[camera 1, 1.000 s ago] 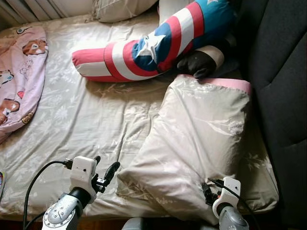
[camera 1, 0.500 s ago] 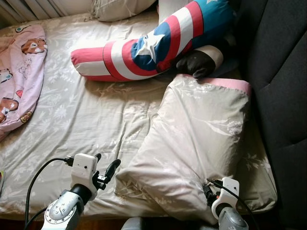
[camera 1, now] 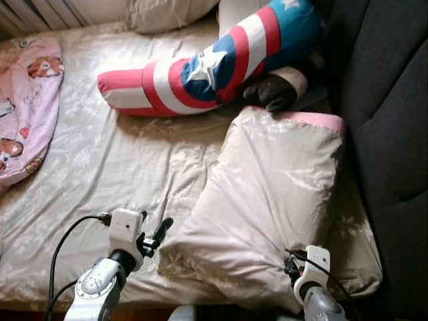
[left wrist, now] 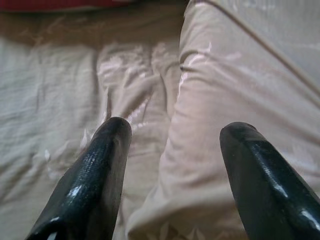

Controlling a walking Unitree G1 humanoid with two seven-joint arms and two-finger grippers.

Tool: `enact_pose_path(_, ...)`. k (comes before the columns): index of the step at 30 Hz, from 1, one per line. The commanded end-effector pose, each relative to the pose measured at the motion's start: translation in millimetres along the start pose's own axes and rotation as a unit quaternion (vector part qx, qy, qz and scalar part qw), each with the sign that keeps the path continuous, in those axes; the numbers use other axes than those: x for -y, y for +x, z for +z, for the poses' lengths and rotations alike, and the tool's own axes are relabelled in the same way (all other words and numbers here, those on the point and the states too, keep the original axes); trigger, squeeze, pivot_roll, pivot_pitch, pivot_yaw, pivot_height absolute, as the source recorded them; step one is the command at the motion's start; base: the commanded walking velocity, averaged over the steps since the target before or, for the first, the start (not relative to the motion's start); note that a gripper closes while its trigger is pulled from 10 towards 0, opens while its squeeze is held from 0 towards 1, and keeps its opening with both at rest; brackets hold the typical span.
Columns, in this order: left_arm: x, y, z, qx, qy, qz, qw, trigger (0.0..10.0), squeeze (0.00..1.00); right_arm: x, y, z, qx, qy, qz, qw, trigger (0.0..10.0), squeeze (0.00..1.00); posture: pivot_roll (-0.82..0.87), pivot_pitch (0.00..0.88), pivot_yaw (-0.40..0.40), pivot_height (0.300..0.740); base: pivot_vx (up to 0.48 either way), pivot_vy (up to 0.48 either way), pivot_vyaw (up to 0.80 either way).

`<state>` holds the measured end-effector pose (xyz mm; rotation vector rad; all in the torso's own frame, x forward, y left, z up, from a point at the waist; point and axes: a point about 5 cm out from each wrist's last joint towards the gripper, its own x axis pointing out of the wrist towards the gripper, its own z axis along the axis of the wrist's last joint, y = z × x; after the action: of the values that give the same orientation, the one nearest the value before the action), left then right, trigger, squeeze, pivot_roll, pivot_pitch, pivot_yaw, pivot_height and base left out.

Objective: Clean up the room

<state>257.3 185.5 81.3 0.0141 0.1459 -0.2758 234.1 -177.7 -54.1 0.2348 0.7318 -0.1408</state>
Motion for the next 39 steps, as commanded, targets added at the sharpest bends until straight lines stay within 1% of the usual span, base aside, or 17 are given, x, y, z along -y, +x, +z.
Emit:
enact_pose_path(1, -4.5, -5.0, -9.9, -0.015, -0.003, 0.013, 1.000, 10.0, 0.00, 10.3, -6.5, -26.0, -0.053, -0.002, -0.022, 0.998, 0.0, 0.00, 0.12, 0.194, 0.090, 0.740, 0.000, 0.000, 0.00)
enact_pose_path(5, -4.3, -0.4, -12.1, -0.014, -0.006, 0.016, 1.000, 10.0, 0.00, 20.5, -6.5, -21.1, -0.048, -0.011, -0.042, 0.998, 0.0, 0.00, 0.10, 0.156, 0.077, 0.740, 0.000, 0.000, 0.00)
enact_pose_path(7, -4.7, 5.2, -13.4, -0.011, -0.009, 0.021, 1.000, 10.0, 0.00, 41.9, -7.9, -10.9, -0.034, -0.018, -0.085, 0.996, 0.0, 0.00, 0.09, 0.128, 0.075, 0.740, 0.000, 0.000, 0.00)
enact_pose_path(8, -4.7, 5.2, -13.4, -0.011, -0.009, 0.021, 1.000, 10.0, 0.00, 41.9, -7.9, -10.9, -0.034, -0.018, -0.085, 0.996, 0.0, 0.00, 0.09, 0.128, 0.075, 0.740, 0.000, 0.000, 0.00)
enact_pose_path(12, -5.5, 11.7, -14.2, -0.007, -0.011, 0.021, 1.000, 10.0, 0.00, 63.4, -9.8, 4.2, -0.013, -0.024, -0.121, 0.992, 0.0, 0.00, 0.07, 0.099, 0.073, 0.740, 0.000, 0.000, 0.00)
enact_pose_path(14, -6.1, 14.5, -15.5, -0.004, -0.012, 0.023, 1.000, 10.0, 0.00, 93.0, -15.7, 24.6, 0.014, -0.055, -0.174, 0.983, 0.0, 0.00, 0.06, 0.071, 0.071, 0.740, 0.000, 0.000, 0.00)
enact_pose_path(15, -6.1, 14.5, -15.5, -0.004, -0.012, 0.023, 1.000, 10.0, 0.00, 93.0, -15.7, 24.6, 0.014, -0.055, -0.174, 0.983, 0.0, 0.00, 0.06, 0.071, 0.071, 0.740, 0.000, 0.000, 0.00)
enact_pose_path(16, -6.8, 15.8, -17.1, -0.004, -0.013, 0.024, 1.000, 10.0, 0.00, 111.5, -20.9, 37.7, 0.031, -0.058, -0.207, 0.976, 0.0, 0.00, 0.05, 0.054, 0.069, 0.740, 0.000, 0.000, 0.00)
enact_pose_path(19, -7.6, 16.7, -18.3, -0.004, -0.014, 0.026, 1.000, 10.0, 0.00, 127.2, -26.4, 50.0, 0.048, -0.055, -0.234, 0.970, 0.0, 0.00, 0.05, 0.047, 0.068, 0.740, 0.000, 0.000, 0.00)
enact_pose_path(20, -8.3, 17.6, -18.9, -0.003, -0.015, 0.028, 0.999, 10.0, 0.00, 139.5, -31.3, 64.1, 0.067, -0.064, -0.253, 0.963, 0.0, 0.00, 0.04, 0.033, 0.067, 0.740, 0.000, 0.000, 0.00)
enact_pose_path(26, -7.2, 20.0, -20.3, 0.001, -0.018, 0.028, 0.999, 10.0, 0.00, 158.4, -40.2, 82.1, 0.082, -0.069, -0.295, 0.950, 0.0, 0.00, 0.04, 0.013, 0.066, 0.740, 0.000, 0.000, 0.00)
enact_pose_path(27, -7.2, 21.1, -20.7, 0.003, -0.018, 0.028, 0.999, 10.0, 0.00, 154.5, -37.6, 80.7, 0.072, -0.077, -0.286, 0.953, 0.7, 0.00, 0.04, 0.013, 0.067, 0.740, 0.000, 0.000, 0.00)
enact_pose_path(28, -7.4, 21.5, -21.1, 0.004, -0.018, 0.027, 0.999, 10.0, 0.00, 152.6, -36.5, 80.3, 0.069, -0.081, -0.282, 0.953, 0.7, 0.00, 0.04, 0.013, 0.067, 0.740, 0.000, 0.000, 0.00)
enact_pose_path(29, -7.5, 22.1, -21.5, 0.005, -0.018, 0.027, 0.999, 10.0, 0.00, 146.2, -33.2, 79.9, 0.069, -0.093, -0.270, 0.956, 10.0, 0.00, 0.04, 0.015, 0.067, 0.740, 0.000, 0.000, 0.00)
enact_pose_path(35, -6.5, 23.5, -21.9, 0.006, -0.018, 0.026, 0.999, 10.0, 0.00, 124.4, -23.7, 80.3, 0.081, -0.137, -0.233, 0.959, 10.0, 0.00, 0.05, 0.035, 0.067, 0.740, 0.000, 0.000, 0.00)
enact_pose_path(36, -6.5, 24.0, -21.6, 0.006, -0.018, 0.025, 0.999, 10.0, 0.00, 121.6, -22.8, 82.1, 0.086, -0.146, -0.233, 0.958, 10.0, 1.00, 0.05, 0.042, 0.065, 0.740, 0.000, 0.000, 0.00)
enact_pose_path(39, -6.3, 25.5, -21.3, 0.009, -0.018, 0.028, 0.999, 10.0, 0.00, 116.3, -21.2, 89.0, 0.103, -0.168, -0.231, 0.953, 10.0, 1.00, 0.05, 0.046, 0.067, 0.740, 0.000, 0.000, 0.00)
